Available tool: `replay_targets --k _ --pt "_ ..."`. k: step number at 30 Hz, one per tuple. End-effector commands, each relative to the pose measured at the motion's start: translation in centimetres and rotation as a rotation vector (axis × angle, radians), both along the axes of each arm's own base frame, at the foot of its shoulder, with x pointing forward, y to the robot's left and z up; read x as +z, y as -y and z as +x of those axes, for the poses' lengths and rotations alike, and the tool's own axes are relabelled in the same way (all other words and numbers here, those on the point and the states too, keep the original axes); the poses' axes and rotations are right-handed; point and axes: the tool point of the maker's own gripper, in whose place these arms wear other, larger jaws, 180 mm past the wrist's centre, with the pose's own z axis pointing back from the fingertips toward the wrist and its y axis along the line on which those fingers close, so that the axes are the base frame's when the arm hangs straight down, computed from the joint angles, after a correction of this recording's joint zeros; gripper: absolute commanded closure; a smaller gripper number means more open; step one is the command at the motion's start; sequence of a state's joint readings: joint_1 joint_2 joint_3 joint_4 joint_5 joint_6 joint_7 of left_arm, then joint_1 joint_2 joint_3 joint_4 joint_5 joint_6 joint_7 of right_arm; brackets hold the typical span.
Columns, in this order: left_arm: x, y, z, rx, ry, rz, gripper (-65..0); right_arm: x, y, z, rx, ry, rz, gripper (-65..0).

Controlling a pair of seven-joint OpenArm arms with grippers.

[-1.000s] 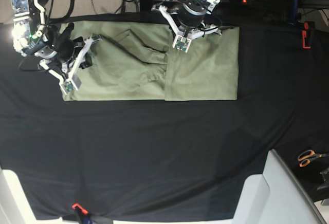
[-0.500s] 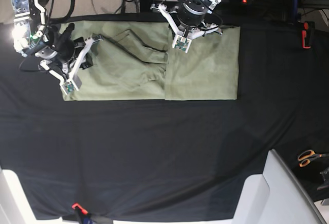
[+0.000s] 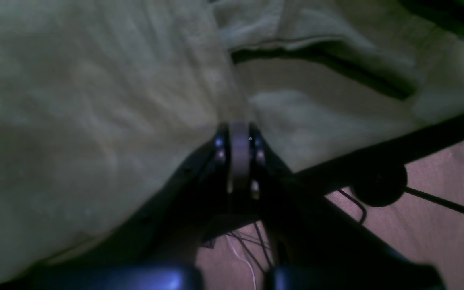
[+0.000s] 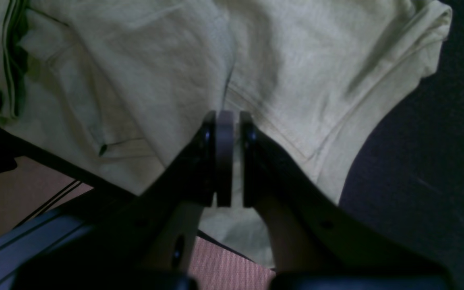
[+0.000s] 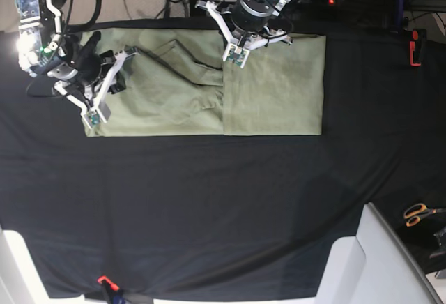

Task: Fold the T-shirt properly
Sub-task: 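Grasp the shirt edge with the left gripper and fold it over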

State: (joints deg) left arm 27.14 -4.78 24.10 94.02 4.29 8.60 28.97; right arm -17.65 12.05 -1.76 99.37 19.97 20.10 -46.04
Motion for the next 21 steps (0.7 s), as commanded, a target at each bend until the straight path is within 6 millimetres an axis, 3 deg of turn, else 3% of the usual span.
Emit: replay_targets --k 1,4,7,9,11,13,16,18,21 --pt "0.7 0.4 0.5 0.0 0.029 -0.016 0.0 0.9 -0.1 0.9 0.004 0.042 0.012 -3.5" --pt "1.4 1.2 0.6 -0.017 0.043 -0.033 0.0 1.0 0.0 1.0 -0.003 0.045 0.013 -3.9" --pt "3.8 1.7 1.7 -0.012 0.105 -0.068 0.0 1.2 0.8 1.3 -0.036 0.055 0.014 -4.2" --pt "5.6 0.8 3.0 0.021 0.157 -0.075 0.0 1.5 1.7 1.8 -0.105 0.068 0.03 -4.7" --pt "6.1 -2.2 3.4 0.098 0.17 -0.042 0.0 2.0 3.2 2.3 -0.17 0.091 0.039 -9.2" --pt "6.3 -5.2 3.5 0.176 0.175 -0.012 0.0 2.6 3.8 2.8 -0.161 0.121 0.053 -20.6" --pt "5.6 -11.4 2.3 0.344 0.131 0.002 -23.2 3.3 5.4 2.4 -0.117 0.161 0.055 -48.5" --pt "5.4 -14.7 1.3 0.408 0.1 -0.022 -32.6 2.9 6.4 1.8 -0.131 0.152 0.057 -63.2" --pt "6.4 -19.3 0.2 0.475 0.135 -0.081 -35.4 0.3 8.1 1.5 -0.206 0.081 0.085 -65.0"
